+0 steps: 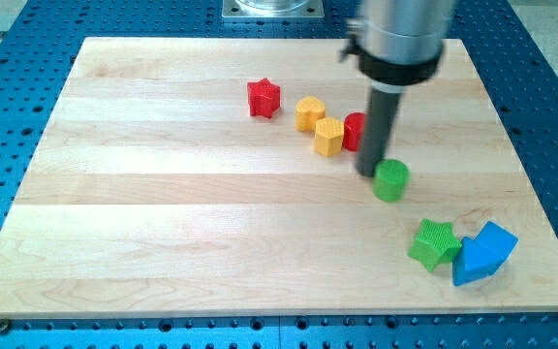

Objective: Place the yellow heart diagonally top right to the yellow hexagon

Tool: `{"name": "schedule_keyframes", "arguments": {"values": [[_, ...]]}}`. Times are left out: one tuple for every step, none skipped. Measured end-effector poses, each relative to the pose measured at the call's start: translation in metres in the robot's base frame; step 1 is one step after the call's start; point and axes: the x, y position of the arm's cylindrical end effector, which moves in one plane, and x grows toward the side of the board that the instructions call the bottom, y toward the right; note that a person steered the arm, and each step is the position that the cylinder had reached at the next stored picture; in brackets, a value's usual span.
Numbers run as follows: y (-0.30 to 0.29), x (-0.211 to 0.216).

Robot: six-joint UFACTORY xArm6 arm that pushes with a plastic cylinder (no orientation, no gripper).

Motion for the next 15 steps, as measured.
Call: {"name": "schedule_keyframes", "arguments": {"values": [[0.037, 0.062], [0.056, 0.055], [0.083, 0.04], [0.114, 0.034], [0.145, 0.029], [0.171, 0.026], [0.198, 0.023], [0.209, 0.021], [0.209, 0.016], [0.209, 0.004], [0.209, -0.001], [0.209, -0.005], [0.206, -0.016], [0.153, -0.019], [0.099, -0.024]]}}
